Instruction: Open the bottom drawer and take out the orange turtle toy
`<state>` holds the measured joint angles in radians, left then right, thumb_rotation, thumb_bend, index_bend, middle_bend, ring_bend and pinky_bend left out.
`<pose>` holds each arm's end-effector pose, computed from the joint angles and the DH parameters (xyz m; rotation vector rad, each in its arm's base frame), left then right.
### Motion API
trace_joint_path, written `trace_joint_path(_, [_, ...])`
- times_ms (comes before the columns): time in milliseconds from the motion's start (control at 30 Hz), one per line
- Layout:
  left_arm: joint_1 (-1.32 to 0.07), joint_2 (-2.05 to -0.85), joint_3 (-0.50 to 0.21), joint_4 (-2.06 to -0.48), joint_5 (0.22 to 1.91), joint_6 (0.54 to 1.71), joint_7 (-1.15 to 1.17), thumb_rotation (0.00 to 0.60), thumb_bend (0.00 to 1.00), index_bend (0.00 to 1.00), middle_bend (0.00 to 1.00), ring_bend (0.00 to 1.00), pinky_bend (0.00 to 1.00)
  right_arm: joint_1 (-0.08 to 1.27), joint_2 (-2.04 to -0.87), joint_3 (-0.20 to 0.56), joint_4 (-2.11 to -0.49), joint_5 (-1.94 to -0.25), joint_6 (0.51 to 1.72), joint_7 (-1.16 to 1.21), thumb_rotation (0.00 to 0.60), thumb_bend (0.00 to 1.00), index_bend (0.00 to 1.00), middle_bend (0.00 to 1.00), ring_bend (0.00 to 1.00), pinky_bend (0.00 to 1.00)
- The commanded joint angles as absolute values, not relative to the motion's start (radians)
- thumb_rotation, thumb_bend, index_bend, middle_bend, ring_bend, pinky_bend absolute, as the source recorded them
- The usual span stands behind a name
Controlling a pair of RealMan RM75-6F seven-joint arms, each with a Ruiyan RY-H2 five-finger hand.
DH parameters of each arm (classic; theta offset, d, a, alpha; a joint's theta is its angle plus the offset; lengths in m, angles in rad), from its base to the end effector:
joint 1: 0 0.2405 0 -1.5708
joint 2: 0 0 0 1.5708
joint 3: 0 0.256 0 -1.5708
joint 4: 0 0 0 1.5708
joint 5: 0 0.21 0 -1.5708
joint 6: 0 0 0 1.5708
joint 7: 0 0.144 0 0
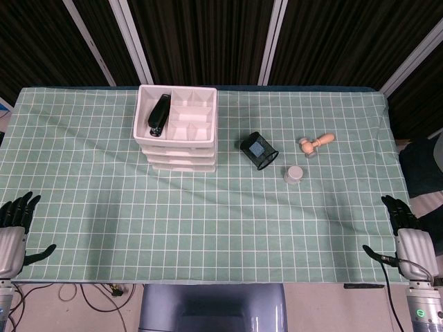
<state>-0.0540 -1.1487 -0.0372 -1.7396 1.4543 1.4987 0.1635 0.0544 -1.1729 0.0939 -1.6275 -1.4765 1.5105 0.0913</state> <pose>-0.2941 0.1669 0.1412 -1.3472 -0.9427 -0.8522 -0.3070 -0.1800 0.1514 1.2527 -1.0012 1.0395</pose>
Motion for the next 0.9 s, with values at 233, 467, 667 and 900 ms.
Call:
trace_joint_path(233, [-0.053, -1.147, -0.037, -1.740, 1.455, 1.501, 0.163, 0.600, 0.08, 0.00, 0.00, 0.00, 0.02, 0.054, -1.173, 0.094, -1.627, -1.480, 1.513, 0.092, 0.600, 0.10, 0.00, 0.10, 0.00, 0.18])
trace_joint_path(467, [-0.054, -1.147, -0.036, -1.739, 1.457, 1.498, 0.163, 0.600, 0.08, 0.00, 0.00, 0.00, 0.02, 0.056, -1.175, 0.098, -1.612, -1.491, 1.524, 0.076, 0.600, 0.10, 0.00, 0.10, 0.00, 0.18])
trace_joint_path(667, [-0.059, -1.151, -0.037, -1.743, 1.462, 1.495, 0.168, 0.600, 0.08, 0.00, 0.00, 0.00, 0.02, 0.056, -1.186, 0.102, -1.600, -1.490, 1.534, 0.070, 0.600, 0.10, 0.00, 0.10, 0.00, 0.18])
trace_joint_path(900, [-0.098, -1.155, -0.074, -1.775, 1.432, 1.462, 0.211, 0.600, 0.14, 0.00, 0.08, 0.14, 0.30, 0.058, -1.199, 0.115, -1.563, -1.502, 1.562, 0.044, 0.600, 0.10, 0.00, 0.10, 0.00, 0.18])
